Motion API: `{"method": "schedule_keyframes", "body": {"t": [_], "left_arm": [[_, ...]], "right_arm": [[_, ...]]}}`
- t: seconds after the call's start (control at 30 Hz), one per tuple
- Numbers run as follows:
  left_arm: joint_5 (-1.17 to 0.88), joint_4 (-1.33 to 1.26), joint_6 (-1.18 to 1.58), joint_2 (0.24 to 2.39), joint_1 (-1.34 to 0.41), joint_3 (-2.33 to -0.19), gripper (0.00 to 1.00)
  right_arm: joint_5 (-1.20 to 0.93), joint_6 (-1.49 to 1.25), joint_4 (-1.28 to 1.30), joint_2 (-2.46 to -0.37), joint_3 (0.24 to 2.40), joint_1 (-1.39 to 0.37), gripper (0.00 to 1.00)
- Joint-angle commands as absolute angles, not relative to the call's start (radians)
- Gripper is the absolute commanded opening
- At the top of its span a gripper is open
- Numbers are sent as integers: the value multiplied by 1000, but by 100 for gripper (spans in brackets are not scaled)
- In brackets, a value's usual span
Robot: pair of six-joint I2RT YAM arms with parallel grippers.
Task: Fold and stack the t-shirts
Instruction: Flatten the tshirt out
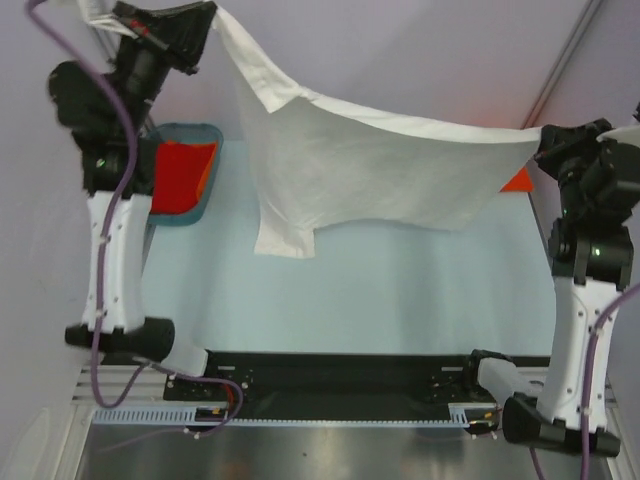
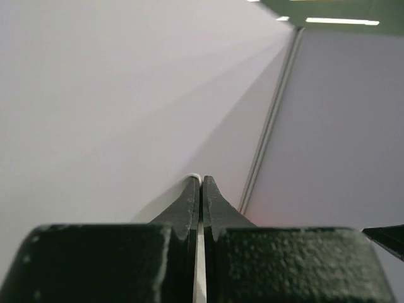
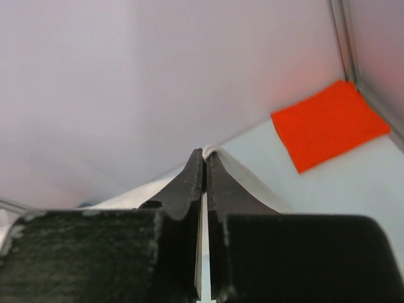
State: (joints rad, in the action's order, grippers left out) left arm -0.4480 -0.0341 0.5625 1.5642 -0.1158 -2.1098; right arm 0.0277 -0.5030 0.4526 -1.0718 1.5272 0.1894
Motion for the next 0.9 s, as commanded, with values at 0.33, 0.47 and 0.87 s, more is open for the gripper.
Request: {"method": "schedule_keyframes", "body": {"t": [0.33, 0.47, 0.87], "left_arm": [[-319, -12, 407, 1005, -120, -2025, 0], [-298, -15, 397, 1031, -120, -2054, 0], [-356, -87, 342, 1445, -118, -1775, 1]], "right_arm": [[99, -391, 452, -707, 1640, 126, 0], [141, -359, 445, -736, 1675, 97, 0], [213, -377, 290, -914, 1226, 98, 0]]}}
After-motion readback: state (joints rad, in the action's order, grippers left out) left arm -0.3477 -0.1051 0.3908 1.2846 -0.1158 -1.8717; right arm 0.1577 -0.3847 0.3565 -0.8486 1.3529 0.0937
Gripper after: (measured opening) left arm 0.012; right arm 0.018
